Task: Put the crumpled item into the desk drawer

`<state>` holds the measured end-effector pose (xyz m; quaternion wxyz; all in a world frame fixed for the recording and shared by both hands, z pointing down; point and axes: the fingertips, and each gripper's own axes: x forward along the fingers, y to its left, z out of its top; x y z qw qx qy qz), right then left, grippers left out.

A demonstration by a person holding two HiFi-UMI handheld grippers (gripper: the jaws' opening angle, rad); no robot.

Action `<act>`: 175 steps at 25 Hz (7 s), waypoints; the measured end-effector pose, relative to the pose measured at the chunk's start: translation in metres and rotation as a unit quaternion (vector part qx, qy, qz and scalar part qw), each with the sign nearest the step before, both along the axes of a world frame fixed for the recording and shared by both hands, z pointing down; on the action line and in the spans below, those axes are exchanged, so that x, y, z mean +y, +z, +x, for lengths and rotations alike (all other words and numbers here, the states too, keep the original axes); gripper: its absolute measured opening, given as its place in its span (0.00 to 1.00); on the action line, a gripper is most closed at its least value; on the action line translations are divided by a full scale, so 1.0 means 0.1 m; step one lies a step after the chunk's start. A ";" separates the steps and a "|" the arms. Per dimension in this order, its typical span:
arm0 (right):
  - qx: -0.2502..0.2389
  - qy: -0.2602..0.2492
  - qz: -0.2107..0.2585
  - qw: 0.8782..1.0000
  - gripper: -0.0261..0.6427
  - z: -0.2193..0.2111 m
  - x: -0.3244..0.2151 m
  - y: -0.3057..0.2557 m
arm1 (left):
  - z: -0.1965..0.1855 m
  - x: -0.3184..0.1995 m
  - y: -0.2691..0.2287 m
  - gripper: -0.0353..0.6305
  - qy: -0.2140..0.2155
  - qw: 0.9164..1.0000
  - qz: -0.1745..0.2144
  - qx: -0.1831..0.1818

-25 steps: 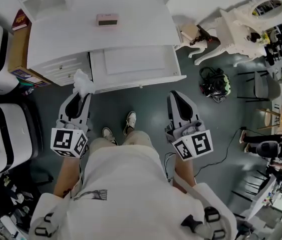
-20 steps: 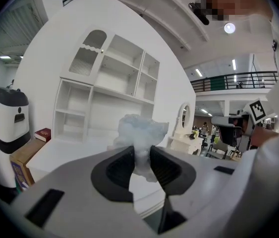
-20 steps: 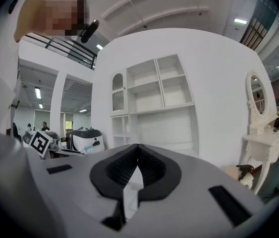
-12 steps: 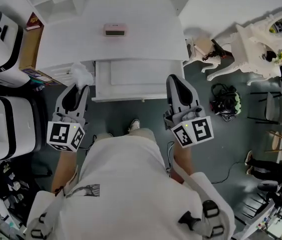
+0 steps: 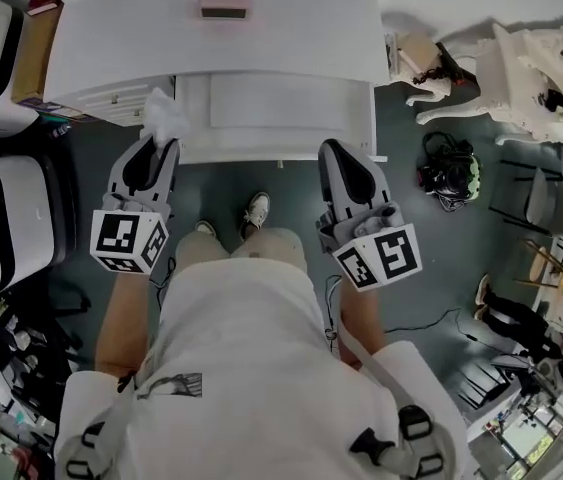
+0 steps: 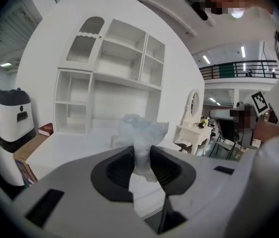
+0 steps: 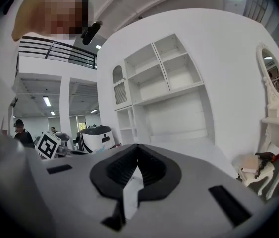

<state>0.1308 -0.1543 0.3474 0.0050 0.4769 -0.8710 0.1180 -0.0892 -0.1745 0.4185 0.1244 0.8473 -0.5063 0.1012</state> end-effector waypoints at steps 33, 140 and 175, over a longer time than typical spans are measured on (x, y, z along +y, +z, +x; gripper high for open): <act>0.033 -0.047 -0.102 0.993 0.05 -0.93 -0.05 1.67 | 0.35 -0.96 2.52 0.21 0.100 0.985 -0.099 -0.104; 0.039 0.037 -0.063 0.997 0.05 -0.46 0.65 0.40 | 0.36 -0.68 1.51 0.33 0.130 0.973 -0.109 -0.158; -0.005 0.035 0.058 0.998 0.05 0.43 0.07 -0.56 | -0.46 -0.32 -0.91 0.08 -0.072 0.995 0.071 -0.011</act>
